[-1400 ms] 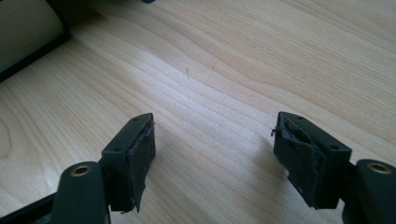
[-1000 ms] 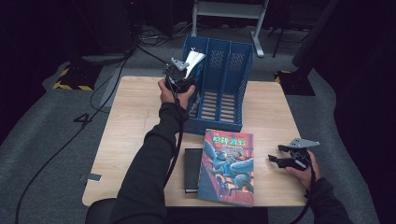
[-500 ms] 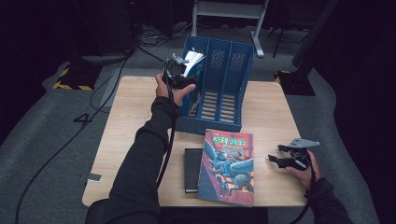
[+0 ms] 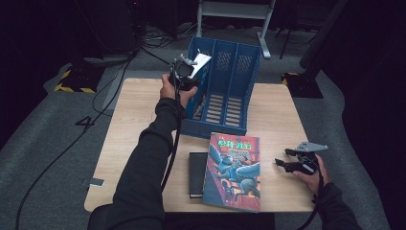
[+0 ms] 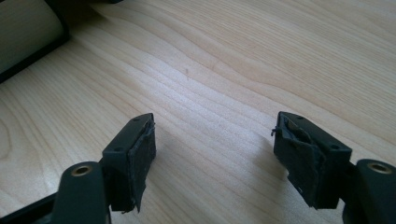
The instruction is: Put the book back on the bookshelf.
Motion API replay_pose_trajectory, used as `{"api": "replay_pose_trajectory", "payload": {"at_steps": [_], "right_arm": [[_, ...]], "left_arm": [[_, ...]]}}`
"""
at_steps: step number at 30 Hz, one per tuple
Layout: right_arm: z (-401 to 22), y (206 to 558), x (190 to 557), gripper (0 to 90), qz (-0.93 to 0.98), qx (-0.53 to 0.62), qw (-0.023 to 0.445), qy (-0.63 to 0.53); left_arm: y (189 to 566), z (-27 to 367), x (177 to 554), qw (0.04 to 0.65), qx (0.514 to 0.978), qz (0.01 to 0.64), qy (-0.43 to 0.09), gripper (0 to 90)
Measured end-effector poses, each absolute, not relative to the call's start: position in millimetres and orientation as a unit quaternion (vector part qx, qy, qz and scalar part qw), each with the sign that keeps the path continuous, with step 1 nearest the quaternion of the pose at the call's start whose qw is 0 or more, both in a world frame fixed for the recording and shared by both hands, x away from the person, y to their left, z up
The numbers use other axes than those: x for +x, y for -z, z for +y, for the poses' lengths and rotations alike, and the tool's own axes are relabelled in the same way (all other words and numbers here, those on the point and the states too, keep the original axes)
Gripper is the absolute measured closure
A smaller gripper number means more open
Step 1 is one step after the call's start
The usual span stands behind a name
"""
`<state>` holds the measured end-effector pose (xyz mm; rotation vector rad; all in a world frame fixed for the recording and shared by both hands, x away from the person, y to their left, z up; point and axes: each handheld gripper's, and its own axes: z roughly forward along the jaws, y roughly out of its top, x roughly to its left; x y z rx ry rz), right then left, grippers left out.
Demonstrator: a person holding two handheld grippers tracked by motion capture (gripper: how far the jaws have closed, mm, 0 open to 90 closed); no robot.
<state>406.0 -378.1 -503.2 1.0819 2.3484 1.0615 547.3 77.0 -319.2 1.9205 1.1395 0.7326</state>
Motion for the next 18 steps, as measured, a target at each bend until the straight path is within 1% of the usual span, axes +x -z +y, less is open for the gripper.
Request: {"api": "replay_pose_trajectory", "payload": {"at_steps": [7,14,18], "right_arm": [[-378.2,503.2,405.9,30.1,0.827,0.382,0.172,-0.374],[-378.6,503.1,405.6,30.1,0.827,0.382,0.17,-0.375],[-378.7,503.1,405.4,30.1,0.827,0.383,0.171,-0.375]], "left_arm": [[318.5,75.2,553.2,0.4,0.737,0.461,-0.292,60.5],[303.6,70.7,565.3,0.405,0.72,0.471,-0.308,60.5],[308.4,70.2,572.9,0.404,0.713,0.483,-0.308,60.5]]}}
